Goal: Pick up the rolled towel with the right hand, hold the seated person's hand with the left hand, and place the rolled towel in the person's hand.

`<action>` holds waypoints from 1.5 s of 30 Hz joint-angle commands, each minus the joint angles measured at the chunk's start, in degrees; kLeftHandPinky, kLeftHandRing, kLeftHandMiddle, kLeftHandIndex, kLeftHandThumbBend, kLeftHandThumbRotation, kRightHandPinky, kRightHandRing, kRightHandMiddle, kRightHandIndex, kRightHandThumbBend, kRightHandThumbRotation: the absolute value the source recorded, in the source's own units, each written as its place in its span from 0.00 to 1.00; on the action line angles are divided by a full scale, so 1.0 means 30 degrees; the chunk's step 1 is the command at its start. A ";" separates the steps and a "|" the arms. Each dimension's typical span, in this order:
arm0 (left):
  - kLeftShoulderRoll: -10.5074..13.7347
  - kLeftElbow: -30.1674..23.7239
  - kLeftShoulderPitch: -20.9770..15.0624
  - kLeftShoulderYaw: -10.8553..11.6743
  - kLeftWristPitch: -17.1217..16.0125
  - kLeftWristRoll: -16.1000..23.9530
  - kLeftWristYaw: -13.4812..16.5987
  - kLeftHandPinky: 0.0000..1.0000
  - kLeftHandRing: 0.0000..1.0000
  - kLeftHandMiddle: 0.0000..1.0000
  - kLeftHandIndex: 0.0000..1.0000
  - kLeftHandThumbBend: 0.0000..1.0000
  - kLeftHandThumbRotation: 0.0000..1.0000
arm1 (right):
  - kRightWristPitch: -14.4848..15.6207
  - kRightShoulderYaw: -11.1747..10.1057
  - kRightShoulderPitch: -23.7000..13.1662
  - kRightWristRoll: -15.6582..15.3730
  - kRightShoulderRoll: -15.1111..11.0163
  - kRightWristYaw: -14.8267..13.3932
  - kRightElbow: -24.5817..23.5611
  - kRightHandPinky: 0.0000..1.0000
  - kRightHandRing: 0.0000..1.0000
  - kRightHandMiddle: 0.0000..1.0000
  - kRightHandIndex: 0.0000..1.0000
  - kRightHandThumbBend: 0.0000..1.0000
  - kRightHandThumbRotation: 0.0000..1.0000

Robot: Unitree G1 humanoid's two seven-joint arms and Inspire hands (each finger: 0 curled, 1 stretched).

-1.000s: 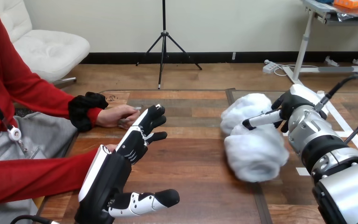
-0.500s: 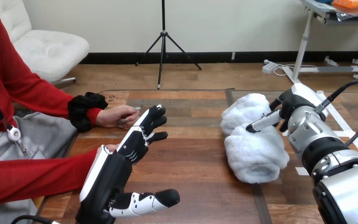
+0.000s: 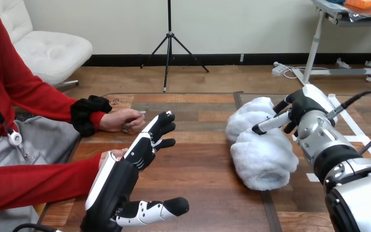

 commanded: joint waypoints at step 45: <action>0.0188 -0.0418 -0.0746 -0.0192 -0.0561 -0.0016 0.0416 0.83 0.92 0.95 0.93 1.00 0.54 | -0.2626 -0.1630 0.0350 0.1518 -0.0203 -0.0490 -0.1111 0.28 0.38 0.54 0.54 0.88 0.04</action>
